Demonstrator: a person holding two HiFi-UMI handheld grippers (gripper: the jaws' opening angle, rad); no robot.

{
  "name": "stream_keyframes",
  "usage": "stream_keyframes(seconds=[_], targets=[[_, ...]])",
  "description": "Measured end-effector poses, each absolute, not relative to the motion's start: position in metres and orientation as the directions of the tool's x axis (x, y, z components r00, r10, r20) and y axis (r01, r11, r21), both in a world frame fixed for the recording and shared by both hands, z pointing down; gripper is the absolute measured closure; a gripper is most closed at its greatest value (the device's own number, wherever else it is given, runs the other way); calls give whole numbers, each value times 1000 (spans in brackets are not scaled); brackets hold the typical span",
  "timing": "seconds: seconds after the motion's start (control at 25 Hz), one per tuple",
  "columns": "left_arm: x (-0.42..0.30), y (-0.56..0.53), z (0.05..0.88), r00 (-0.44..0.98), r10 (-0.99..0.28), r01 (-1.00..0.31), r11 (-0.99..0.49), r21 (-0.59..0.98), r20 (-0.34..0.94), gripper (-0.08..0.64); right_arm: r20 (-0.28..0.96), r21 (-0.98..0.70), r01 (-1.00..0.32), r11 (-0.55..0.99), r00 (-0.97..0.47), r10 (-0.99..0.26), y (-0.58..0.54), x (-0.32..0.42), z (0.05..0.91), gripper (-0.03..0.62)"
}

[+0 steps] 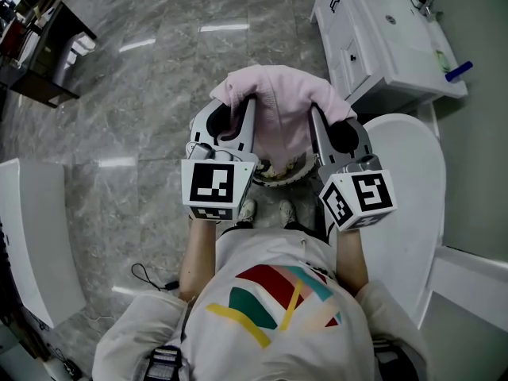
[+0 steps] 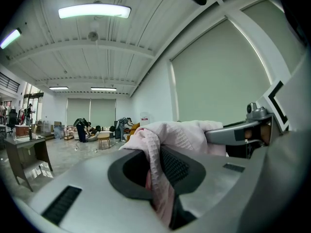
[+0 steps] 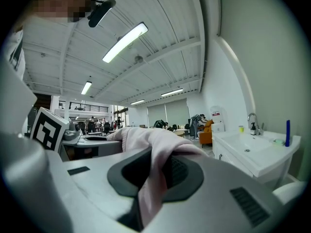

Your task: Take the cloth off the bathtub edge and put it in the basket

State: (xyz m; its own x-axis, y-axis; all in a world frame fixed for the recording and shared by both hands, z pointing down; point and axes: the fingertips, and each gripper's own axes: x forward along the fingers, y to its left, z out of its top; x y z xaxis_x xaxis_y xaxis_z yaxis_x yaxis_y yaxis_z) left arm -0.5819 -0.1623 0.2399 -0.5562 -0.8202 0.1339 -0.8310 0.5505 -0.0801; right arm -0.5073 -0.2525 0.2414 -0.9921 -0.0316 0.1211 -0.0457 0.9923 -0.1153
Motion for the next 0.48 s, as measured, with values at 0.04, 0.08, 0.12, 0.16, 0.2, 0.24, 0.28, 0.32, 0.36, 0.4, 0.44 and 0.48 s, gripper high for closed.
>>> stream_keyframes(seconds=[0.04, 0.08, 0.12, 0.16, 0.2, 0.24, 0.28, 0.32, 0.36, 0.4, 0.44, 0.48], targets=[[-582, -164, 242, -554, -821, -833, 548, -80, 137, 495, 125, -115, -48, 992, -992, -34, -255, -507, 243, 535], [-582, -167, 244, -551, -822, -834, 545, -81, 142, 495, 128, -114, -52, 992, -991, -37, -257, -507, 245, 535], [-582, -169, 246, -548, -824, -836, 542, -81, 146, 495, 132, -114, -56, 992, -990, -40, -259, -506, 247, 535], [-581, -171, 248, -545, -825, -838, 539, -82, 151, 495, 137, -114, -60, 992, -990, -44, -260, -506, 249, 535], [-582, -172, 251, -541, -826, -841, 535, -82, 157, 495, 143, -115, -63, 991, -989, -46, -262, -506, 252, 535], [-582, -173, 254, -538, -827, -843, 532, -81, 165, 495, 150, -116, -65, 991, -988, -47, -263, -505, 255, 535], [-583, -174, 258, -534, -827, -845, 529, -79, 175, 495, 159, -116, -68, 991, -986, -49, -264, -506, 259, 535], [-584, -176, 264, -529, -827, -848, 525, -75, 190, 495, 172, -115, -72, 991, -984, -51, -265, -506, 263, 535], [-585, -178, 271, -523, -826, -851, 521, -71, 208, 495, 187, -111, -76, 991, -981, -55, -266, -506, 270, 535], [-586, -180, 279, -517, -825, -854, 516, -66, 227, 495, 206, -103, -83, 991, -977, -60, -268, -506, 277, 535], [-586, -182, 288, -511, -824, -857, 512, -62, 247, 495, 227, -90, -91, 992, -971, -69, -270, -506, 286, 535], [-586, -184, 297, -506, -821, -859, 509, -61, 267, 495, 251, -74, -99, 992, -965, -77, -272, -505, 296, 535]])
